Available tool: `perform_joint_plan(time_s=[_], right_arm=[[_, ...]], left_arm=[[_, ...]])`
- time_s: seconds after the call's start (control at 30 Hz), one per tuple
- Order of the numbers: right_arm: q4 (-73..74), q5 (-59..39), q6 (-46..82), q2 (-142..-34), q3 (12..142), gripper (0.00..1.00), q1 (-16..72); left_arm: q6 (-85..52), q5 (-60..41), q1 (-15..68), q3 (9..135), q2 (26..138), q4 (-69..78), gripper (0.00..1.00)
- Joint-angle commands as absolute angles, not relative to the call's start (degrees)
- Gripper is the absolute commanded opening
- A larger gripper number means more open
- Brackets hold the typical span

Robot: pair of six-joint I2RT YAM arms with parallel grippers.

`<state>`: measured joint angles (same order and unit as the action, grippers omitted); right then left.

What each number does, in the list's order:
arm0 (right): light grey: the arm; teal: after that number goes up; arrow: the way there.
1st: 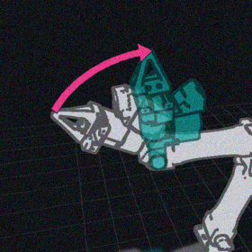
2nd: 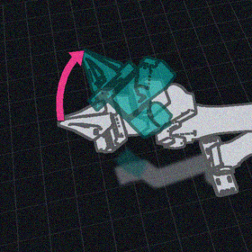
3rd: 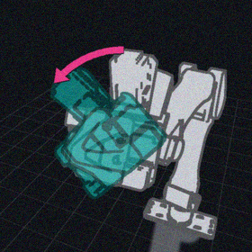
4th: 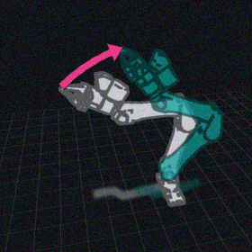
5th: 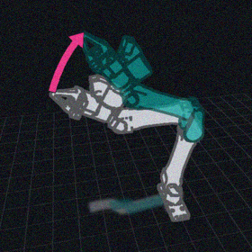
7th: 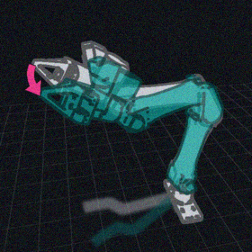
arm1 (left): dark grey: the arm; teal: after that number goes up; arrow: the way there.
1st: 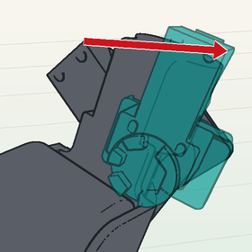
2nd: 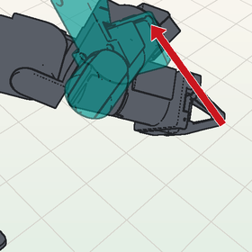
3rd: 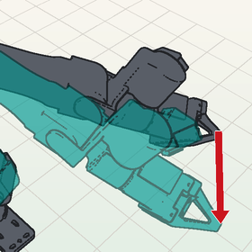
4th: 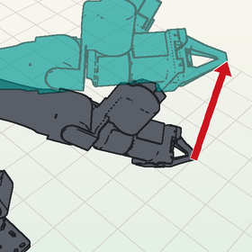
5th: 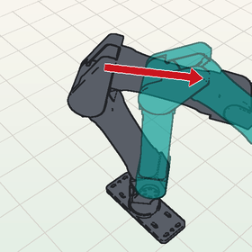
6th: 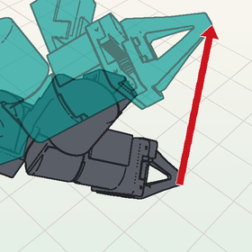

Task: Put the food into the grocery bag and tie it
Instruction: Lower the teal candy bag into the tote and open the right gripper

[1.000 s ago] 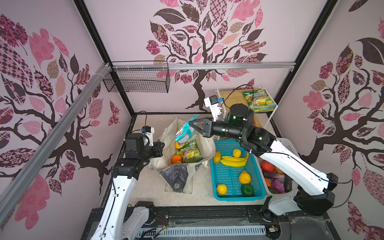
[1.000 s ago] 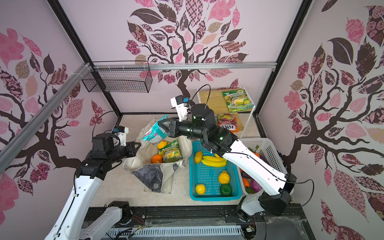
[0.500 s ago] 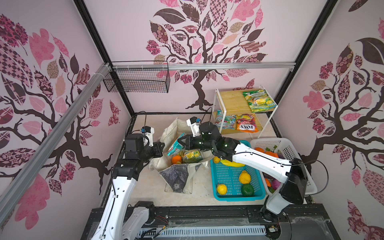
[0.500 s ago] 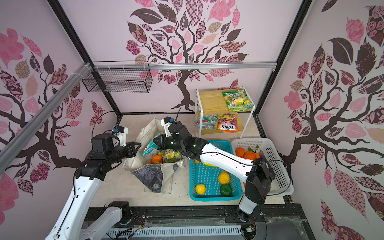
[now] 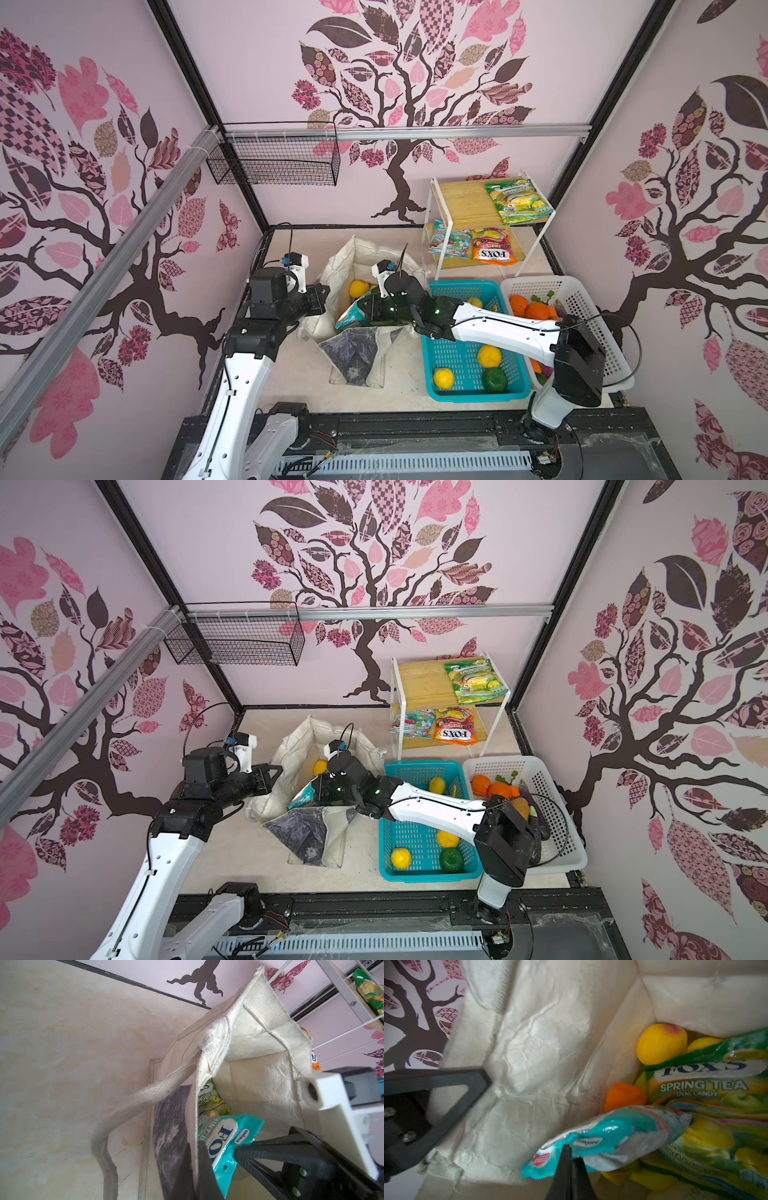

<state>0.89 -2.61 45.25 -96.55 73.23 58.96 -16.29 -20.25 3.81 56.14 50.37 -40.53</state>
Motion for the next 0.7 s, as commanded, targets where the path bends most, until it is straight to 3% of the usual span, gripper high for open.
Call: perform_joint_plan(time_s=[0.0, 0.27, 0.43, 0.63, 0.67], right_arm=[[1.50, -2.51, 45.84, -92.15, 72.03, 0.01, 59.68], [-1.36, -0.05, 43.00, -89.43, 70.76, 0.24, 59.70], [-3.22, 3.04, 41.58, -86.72, 70.02, 0.59, 59.68], [-3.78, 9.70, 40.02, -79.62, 66.81, 0.85, 59.68], [-3.99, 10.98, 39.82, -78.27, 66.19, 0.95, 59.68]], left_arm=[[-16.18, -21.20, 3.91, 54.72, 49.79, -38.89, 0.00], [-16.23, -21.27, 3.95, 54.69, 49.94, -38.93, 0.00], [-16.19, -21.38, 3.91, 54.67, 50.18, -38.85, 0.00], [-16.10, -21.45, 3.89, 54.63, 50.38, -38.85, 0.00], [-16.19, -21.45, 3.93, 54.63, 50.45, -38.83, 0.00]])
